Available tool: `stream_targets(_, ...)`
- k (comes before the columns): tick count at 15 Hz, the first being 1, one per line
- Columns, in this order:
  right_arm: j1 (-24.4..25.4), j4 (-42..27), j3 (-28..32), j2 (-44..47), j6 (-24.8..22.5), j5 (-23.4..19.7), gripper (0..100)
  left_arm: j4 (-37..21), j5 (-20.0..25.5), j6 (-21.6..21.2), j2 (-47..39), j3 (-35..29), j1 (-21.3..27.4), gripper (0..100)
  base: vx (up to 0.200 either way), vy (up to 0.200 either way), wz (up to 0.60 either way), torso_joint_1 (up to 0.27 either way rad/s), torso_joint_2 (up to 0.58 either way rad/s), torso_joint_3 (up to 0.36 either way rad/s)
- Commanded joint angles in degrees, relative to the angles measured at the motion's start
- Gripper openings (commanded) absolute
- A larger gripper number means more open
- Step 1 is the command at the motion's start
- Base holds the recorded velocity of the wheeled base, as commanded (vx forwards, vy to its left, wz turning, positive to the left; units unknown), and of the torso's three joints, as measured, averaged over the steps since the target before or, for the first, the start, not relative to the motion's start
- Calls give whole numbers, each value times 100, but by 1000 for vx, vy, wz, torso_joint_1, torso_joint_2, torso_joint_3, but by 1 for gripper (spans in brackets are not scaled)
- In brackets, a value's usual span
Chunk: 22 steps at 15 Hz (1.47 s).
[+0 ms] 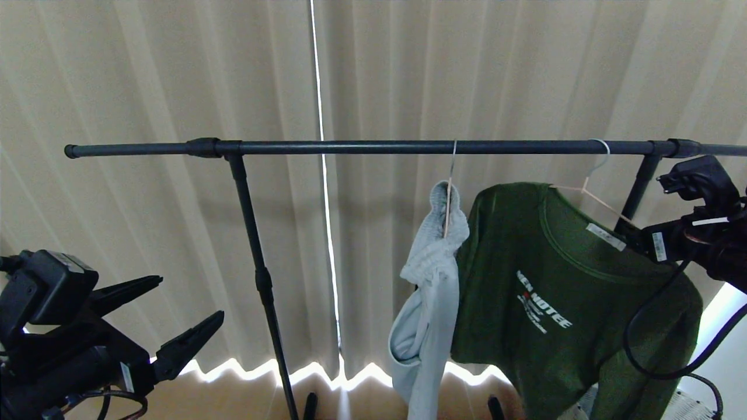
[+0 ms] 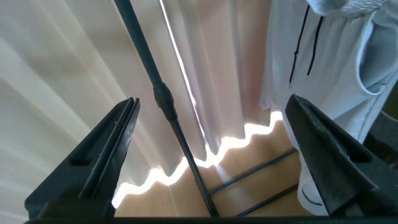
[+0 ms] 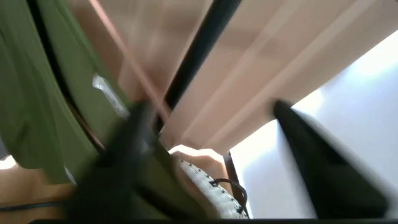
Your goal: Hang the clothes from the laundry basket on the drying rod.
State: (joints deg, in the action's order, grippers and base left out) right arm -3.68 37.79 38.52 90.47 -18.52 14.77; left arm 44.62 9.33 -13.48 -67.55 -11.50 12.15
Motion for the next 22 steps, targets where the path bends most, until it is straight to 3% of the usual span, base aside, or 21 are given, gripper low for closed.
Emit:
stream_targets(1,52,211,-249,-170,15,-150,100,3,-1,-5,-4,7,-3,100,0,0,0,0,0,0)
stream_targets(5,96,1635,-969,-178,129,-950,100,3,-1,-5,-4,25,-3,100,0,0,0,0,0,0)
stream_targets(7,96,2022,-1163,-205,270,-1302,100,3,-1,-14,-4,42,6,100,0,0,0,0,0,0)
stream_targets(10,96,2514,-1321,-214,393,-1565,100,3,-1,-5,40,69,-3,100,0,0,0,0,0,0)
stream_targets(13,96,3446,-1506,-293,753,-1715,100,3,-89,39,392,279,-108,100,0,0,0,0,0,0)
stream_targets(17,113,4368,-2130,-548,1131,-1847,100,-41,-265,65,1587,763,-785,100,0,0,0,0,0,0)
stream_targets(20,131,4412,-2631,-1110,1140,-1935,100,-138,-405,65,2395,1150,-1066,100,0,0,0,0,0,0)
stream_targets(22,140,4386,-3114,-1611,1140,-1926,100,-1210,-432,162,3362,1150,-1136,100,0,0,0,0,0,0)
